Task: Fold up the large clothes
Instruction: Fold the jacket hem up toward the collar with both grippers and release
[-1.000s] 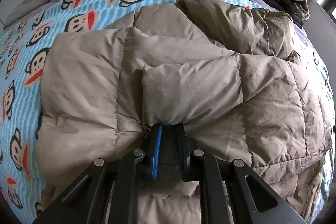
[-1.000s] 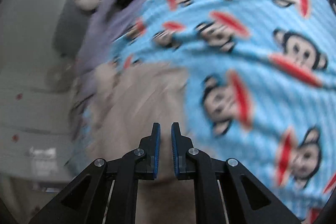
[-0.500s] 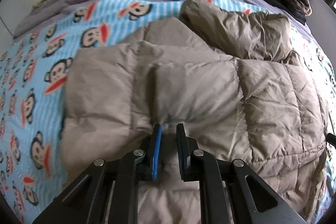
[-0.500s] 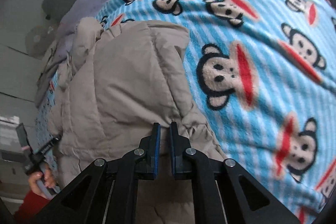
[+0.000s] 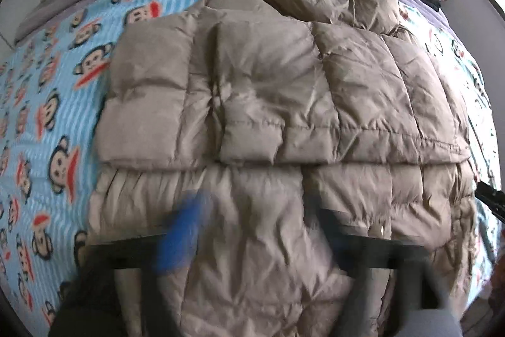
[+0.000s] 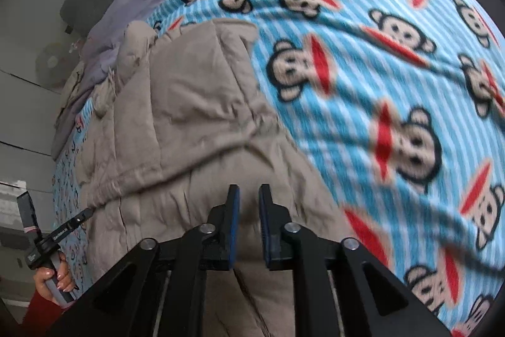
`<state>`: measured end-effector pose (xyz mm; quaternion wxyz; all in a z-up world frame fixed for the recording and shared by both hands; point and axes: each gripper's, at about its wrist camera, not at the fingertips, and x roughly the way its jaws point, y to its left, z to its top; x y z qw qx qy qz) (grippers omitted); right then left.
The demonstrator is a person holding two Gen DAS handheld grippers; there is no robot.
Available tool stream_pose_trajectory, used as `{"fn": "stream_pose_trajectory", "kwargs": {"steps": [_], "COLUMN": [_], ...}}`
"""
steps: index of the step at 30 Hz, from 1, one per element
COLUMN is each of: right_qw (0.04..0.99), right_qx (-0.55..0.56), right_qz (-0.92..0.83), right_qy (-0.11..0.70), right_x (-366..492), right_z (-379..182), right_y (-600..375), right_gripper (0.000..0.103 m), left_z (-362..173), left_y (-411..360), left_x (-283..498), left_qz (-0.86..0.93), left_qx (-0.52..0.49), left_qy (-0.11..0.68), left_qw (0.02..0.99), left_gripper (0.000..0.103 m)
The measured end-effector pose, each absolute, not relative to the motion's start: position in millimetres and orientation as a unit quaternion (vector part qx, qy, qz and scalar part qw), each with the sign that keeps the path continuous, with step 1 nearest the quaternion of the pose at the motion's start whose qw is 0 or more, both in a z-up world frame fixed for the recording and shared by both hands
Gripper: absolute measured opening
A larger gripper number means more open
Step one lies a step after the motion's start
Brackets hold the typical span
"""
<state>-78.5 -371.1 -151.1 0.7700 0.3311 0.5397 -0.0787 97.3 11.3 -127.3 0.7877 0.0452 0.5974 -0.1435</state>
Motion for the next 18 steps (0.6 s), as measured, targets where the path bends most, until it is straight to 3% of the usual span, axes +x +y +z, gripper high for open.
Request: {"fn": "stream_pose_trajectory", "kwargs": {"steps": [1,2,9,11,13,15,18], "right_qw": [0.769,0.77,0.777,0.784,0.788,0.787,0.785], "right_qx": [0.332,0.333,0.321,0.312,0.314,0.32,0.323], "right_qz": [-0.08,-0.08,-0.081,-0.084,-0.09,-0.094,-0.097], "right_qy": [0.539,0.538,0.535,0.53,0.522,0.519,0.519], "right_x": [-82,-85,-91,-92,-95,-97,-102], "right_z": [-152,-152,-142,-135,-128,-124,-117], "right_y": [-370,-369,-353,-346,-338,-331,-317], "right_gripper": [0.051,0.053,0.054,0.064,0.089,0.095,0.096], "left_z": [-124,-124,-117,-114,-107,-102,-97], "left_y": [11,11,18,23,29,36,48], "left_x": [90,85,66,64,60,56,49], "left_qz": [-0.147,-0.152,-0.148,-0.146,-0.146,-0.151,-0.156], "left_qx": [0.049,0.051,0.053,0.056,0.056,0.057,0.063], "left_qy": [0.589,0.59,0.585,0.581,0.573,0.571,0.579], "left_qw": [0.793,0.791,0.795,0.799,0.805,0.805,0.797], "left_gripper": [0.087,0.087,0.088,0.103,0.103,0.103,0.103]}}
